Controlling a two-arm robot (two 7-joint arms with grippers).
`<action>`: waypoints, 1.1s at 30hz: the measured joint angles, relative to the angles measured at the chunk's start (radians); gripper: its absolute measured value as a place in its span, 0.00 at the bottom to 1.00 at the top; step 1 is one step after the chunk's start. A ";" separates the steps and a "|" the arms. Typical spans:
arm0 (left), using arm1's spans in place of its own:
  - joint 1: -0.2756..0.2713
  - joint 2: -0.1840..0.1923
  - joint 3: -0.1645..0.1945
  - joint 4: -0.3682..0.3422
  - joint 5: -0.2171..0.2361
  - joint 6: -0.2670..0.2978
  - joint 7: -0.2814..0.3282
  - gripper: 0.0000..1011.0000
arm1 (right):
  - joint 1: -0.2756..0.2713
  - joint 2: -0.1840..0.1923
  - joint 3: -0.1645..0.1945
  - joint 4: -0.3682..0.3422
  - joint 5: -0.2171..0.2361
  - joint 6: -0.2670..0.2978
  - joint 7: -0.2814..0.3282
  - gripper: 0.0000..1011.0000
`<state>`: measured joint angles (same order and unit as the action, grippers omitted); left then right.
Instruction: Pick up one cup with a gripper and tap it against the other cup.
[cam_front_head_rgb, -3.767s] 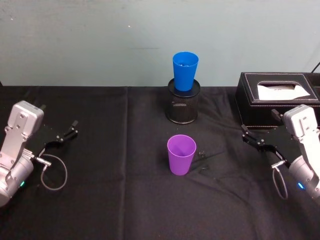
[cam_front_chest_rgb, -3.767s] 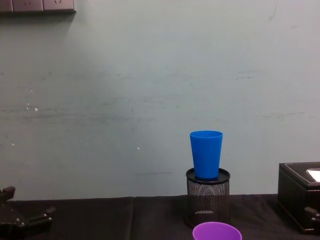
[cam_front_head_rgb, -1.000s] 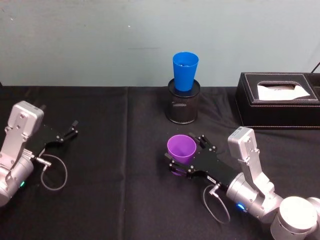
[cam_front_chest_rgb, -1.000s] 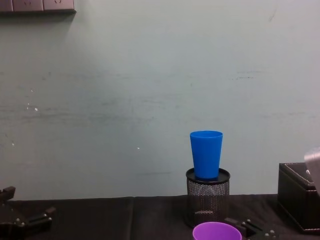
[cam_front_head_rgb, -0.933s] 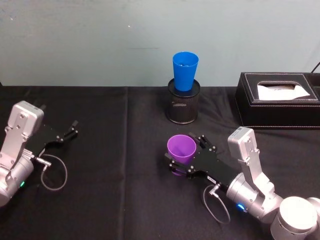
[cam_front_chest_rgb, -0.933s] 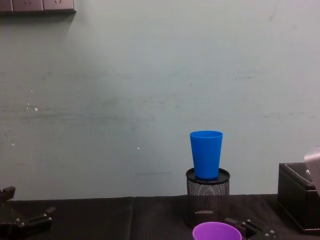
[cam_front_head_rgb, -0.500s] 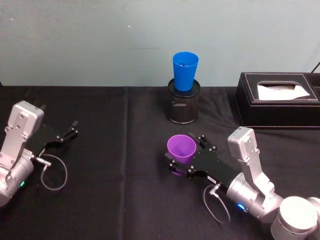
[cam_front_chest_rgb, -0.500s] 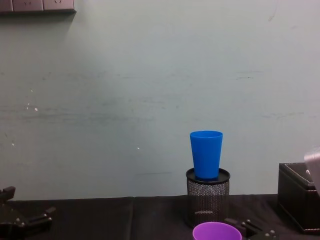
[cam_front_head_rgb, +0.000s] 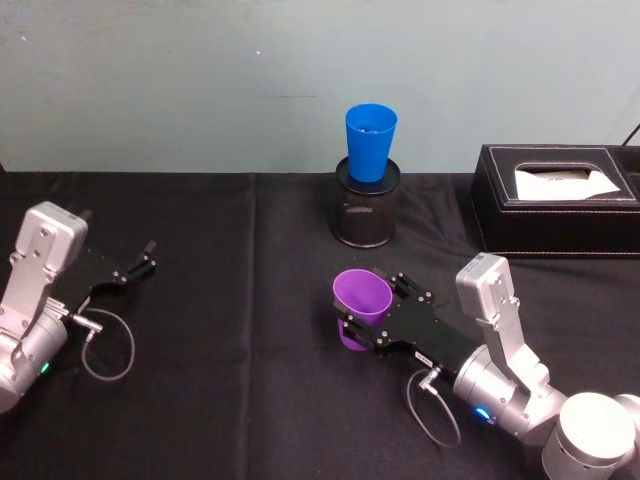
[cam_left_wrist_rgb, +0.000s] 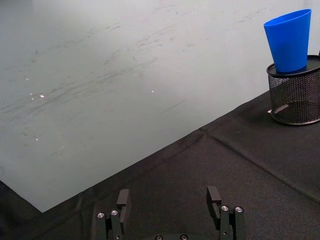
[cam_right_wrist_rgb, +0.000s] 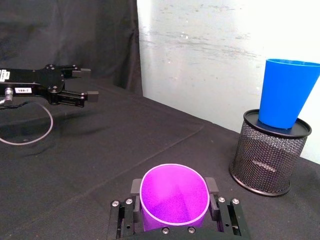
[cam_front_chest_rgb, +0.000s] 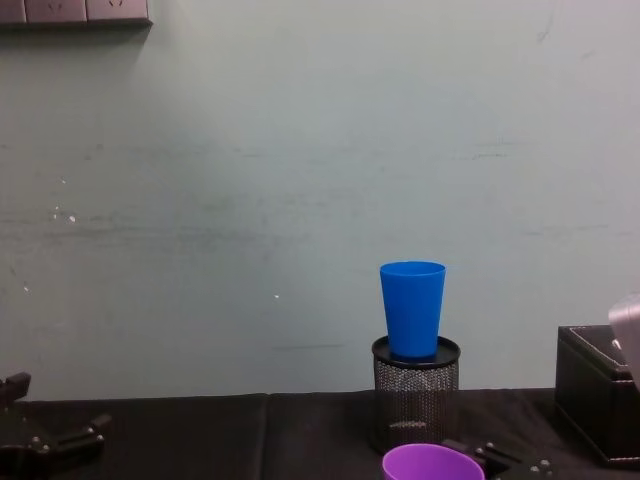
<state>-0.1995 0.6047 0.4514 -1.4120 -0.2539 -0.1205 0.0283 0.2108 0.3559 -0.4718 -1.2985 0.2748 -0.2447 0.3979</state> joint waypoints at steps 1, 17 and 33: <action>0.000 0.000 0.000 0.000 0.000 0.000 0.000 0.99 | 0.000 0.000 0.000 0.000 0.000 0.000 0.000 0.75; 0.000 0.000 0.000 0.000 0.000 0.000 0.000 0.99 | 0.014 0.062 0.095 -0.250 0.043 0.220 0.034 0.72; 0.000 0.000 0.000 0.000 0.000 0.000 0.000 0.99 | 0.057 0.089 0.112 -0.349 0.086 0.368 0.029 0.72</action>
<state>-0.1995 0.6047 0.4514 -1.4120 -0.2539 -0.1205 0.0283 0.2682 0.4446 -0.3595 -1.6477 0.3611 0.1229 0.4267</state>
